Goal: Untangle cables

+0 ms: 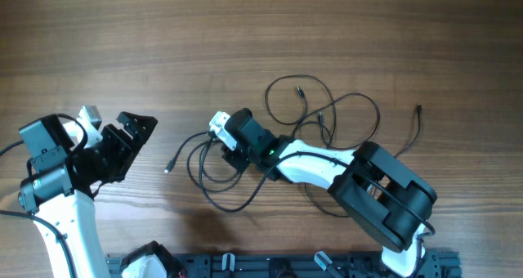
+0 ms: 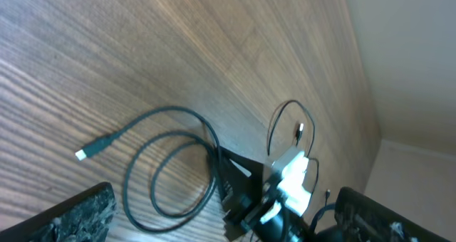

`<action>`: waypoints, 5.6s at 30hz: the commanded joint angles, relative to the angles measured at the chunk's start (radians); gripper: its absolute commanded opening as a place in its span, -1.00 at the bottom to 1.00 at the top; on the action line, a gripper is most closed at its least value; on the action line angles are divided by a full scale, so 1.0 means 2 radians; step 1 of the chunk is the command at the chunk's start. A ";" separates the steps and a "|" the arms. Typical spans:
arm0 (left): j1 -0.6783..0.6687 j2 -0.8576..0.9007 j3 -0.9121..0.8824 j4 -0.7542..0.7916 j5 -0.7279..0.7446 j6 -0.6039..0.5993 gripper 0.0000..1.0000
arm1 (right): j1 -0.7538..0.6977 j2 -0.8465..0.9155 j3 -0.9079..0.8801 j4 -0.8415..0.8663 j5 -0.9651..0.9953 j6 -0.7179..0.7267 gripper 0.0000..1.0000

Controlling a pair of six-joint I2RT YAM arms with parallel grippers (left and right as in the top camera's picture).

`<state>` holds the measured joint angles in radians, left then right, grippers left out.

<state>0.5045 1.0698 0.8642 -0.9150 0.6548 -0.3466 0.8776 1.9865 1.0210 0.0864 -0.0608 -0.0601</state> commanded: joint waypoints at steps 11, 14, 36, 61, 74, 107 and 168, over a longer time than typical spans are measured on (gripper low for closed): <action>0.002 0.002 0.003 -0.011 -0.001 -0.002 1.00 | -0.020 -0.062 0.041 -0.138 0.083 0.103 -0.91; 0.002 0.002 0.003 -0.011 -0.001 -0.002 1.00 | -0.020 -0.124 0.044 -0.144 0.083 0.109 -0.91; 0.002 0.002 0.003 -0.011 -0.001 -0.002 1.00 | -0.372 -0.486 0.044 -0.189 0.245 0.090 -0.91; 0.002 0.002 0.003 -0.010 -0.001 -0.002 1.00 | -0.799 -0.146 0.044 0.039 0.172 -0.042 -0.92; 0.002 0.002 0.003 -0.010 -0.001 -0.002 1.00 | -0.855 -0.044 0.044 0.014 0.102 0.042 0.94; 0.002 0.002 0.003 -0.011 -0.001 -0.002 1.00 | -0.649 -0.190 0.018 -0.349 -0.310 0.191 0.86; 0.002 0.002 0.003 -0.010 -0.001 -0.002 1.00 | -0.381 -0.194 -0.128 -0.266 -0.259 0.382 -0.54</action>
<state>0.5045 1.0698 0.8642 -0.9363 0.6548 -0.3462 0.1070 1.6127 0.7441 -0.4549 -0.5274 0.7136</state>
